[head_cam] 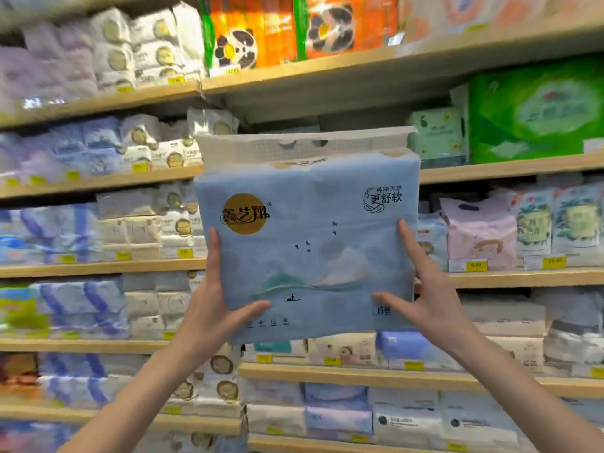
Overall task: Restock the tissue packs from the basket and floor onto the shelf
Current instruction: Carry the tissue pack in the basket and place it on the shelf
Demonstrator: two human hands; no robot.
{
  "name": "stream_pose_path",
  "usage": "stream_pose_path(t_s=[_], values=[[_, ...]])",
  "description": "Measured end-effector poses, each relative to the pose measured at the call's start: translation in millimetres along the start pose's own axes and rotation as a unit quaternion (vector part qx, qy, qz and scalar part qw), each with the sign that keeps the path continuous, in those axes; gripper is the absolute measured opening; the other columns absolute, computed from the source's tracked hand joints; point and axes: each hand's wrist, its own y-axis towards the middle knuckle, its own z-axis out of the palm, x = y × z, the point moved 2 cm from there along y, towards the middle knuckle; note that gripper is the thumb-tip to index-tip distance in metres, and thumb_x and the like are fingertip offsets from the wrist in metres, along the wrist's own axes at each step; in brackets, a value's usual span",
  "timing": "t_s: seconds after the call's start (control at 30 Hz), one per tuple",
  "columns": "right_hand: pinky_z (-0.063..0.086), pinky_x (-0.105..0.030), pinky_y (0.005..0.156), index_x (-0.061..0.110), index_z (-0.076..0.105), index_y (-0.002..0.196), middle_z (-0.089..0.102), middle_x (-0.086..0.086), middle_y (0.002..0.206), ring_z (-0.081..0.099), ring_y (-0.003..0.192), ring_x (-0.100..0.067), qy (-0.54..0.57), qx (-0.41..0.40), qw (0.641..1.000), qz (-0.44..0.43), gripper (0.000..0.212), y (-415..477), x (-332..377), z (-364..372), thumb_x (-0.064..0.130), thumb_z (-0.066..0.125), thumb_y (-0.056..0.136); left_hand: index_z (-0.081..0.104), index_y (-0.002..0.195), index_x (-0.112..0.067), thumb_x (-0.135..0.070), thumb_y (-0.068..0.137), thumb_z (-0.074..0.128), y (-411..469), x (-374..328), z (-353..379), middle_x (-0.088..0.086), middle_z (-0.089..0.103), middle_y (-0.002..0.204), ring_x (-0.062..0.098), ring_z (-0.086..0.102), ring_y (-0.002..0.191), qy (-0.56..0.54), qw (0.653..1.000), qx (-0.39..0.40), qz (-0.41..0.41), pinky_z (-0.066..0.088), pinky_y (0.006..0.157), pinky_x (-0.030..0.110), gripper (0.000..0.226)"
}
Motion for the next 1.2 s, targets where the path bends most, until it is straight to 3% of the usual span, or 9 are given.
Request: stream_pose_path(t_s=[0.1, 0.17, 0.37, 0.53, 0.67, 0.77, 0.97, 1.13, 1.2], values=[[0.041, -0.046, 0.104, 0.068, 0.0, 0.129, 0.031, 0.019, 0.143, 0.038, 0.131, -0.007, -0.002, -0.015, 1.0, -0.005, 0.113, 13, 15, 9, 0.015, 0.079, 0.067, -0.024, 0.129, -0.062, -0.062, 0.056, 0.072, 13, 2, -21, -0.016, 0.03, 0.143, 0.016, 0.048, 0.122, 0.014, 1.0, -0.01, 0.019, 0.048, 0.094, 0.045, 0.121], [0.042, -0.048, 0.103, 0.068, 0.0, 0.129, 0.031, 0.017, 0.144, 0.038, 0.132, -0.011, -0.002, -0.027, 1.0, -0.009, 0.113, 23, 21, 14, 0.015, 0.078, 0.067, -0.022, 0.128, -0.064, -0.061, 0.054, 0.07, 25, 4, -31, -0.022, 0.028, 0.14, 0.013, 0.046, 0.122, 0.014, 0.999, -0.015, 0.039, 0.047, 0.095, 0.047, 0.118], [0.038, -0.046, 0.106, 0.063, 0.0, 0.133, 0.017, 0.045, 0.138, 0.029, 0.134, 0.003, -0.005, -0.045, 0.998, -0.053, 0.108, 69, 22, 28, 0.015, 0.075, 0.072, -0.024, 0.127, -0.064, -0.045, 0.059, 0.076, 72, 18, -43, -0.017, 0.027, 0.142, 0.014, 0.045, 0.127, 0.01, 0.996, -0.044, 0.073, 0.047, 0.098, 0.048, 0.122], [0.039, -0.04, 0.107, 0.05, -0.003, 0.139, 0.009, 0.056, 0.128, 0.024, 0.126, 0.018, -0.042, -0.055, 0.992, -0.107, 0.107, 121, 2, 35, 0.015, 0.073, 0.073, -0.027, 0.124, -0.065, -0.039, 0.062, 0.07, 119, 32, -34, -0.042, 0.013, 0.13, -0.004, 0.036, 0.124, 0.012, 0.99, -0.069, 0.12, 0.041, 0.1, 0.033, 0.117], [0.018, -0.003, 0.105, 0.028, -0.004, 0.144, 0.009, 0.038, 0.136, 0.013, 0.125, 0.024, -0.083, -0.08, 0.98, -0.164, 0.107, 174, -25, 39, 0.014, 0.074, 0.073, -0.028, 0.127, -0.06, -0.04, 0.065, 0.069, 170, 47, -22, -0.043, 0.007, 0.135, -0.005, 0.033, 0.127, 0.018, 0.982, -0.091, 0.163, 0.039, 0.101, 0.035, 0.117], [0.017, 0.002, 0.101, 0.025, -0.006, 0.143, 0.014, 0.028, 0.138, 0.015, 0.125, 0.023, -0.084, -0.082, 0.976, -0.186, 0.106, 215, -39, 41, 0.012, 0.073, 0.074, -0.027, 0.128, -0.059, -0.041, 0.066, 0.07, 214, 57, -17, -0.024, 0.012, 0.148, 0.006, 0.031, 0.135, 0.02, 0.975, -0.111, 0.191, 0.039, 0.104, 0.038, 0.117], [0.017, 0.01, 0.091, 0.032, -0.009, 0.139, 0.025, 0.008, 0.132, 0.025, 0.112, 0.022, -0.098, -0.123, 0.966, -0.204, 0.11, 284, -61, 53, 0.008, 0.074, 0.072, -0.03, 0.133, -0.048, -0.03, 0.073, 0.073, 287, 80, -13, -0.05, 0.0, 0.139, -0.004, 0.024, 0.138, 0.023, 0.956, -0.123, 0.264, 0.031, 0.103, 0.011, 0.121], [0.023, -0.011, 0.098, 0.034, -0.014, 0.137, 0.025, 0.001, 0.137, 0.025, 0.115, 0.009, -0.106, -0.135, 0.959, -0.224, 0.113, 335, -74, 70, 0.008, 0.073, 0.072, -0.03, 0.136, -0.032, -0.028, 0.076, 0.07, 337, 99, -11, -0.037, -0.002, 0.144, 0.002, 0.022, 0.14, 0.039, 0.941, -0.138, 0.307, 0.029, 0.106, 0.012, 0.117], [0.027, -0.02, 0.098, 0.03, -0.014, 0.139, 0.027, -0.01, 0.141, 0.03, 0.117, 0.002, -0.119, -0.151, 0.954, -0.229, 0.112, 352, -80, 79, 0.008, 0.073, 0.072, -0.029, 0.138, -0.021, -0.028, 0.076, 0.07, 355, 108, -10, -0.02, 0.001, 0.151, 0.007, 0.022, 0.141, 0.05, 0.934, -0.151, 0.319, 0.028, 0.109, 0.016, 0.117]])
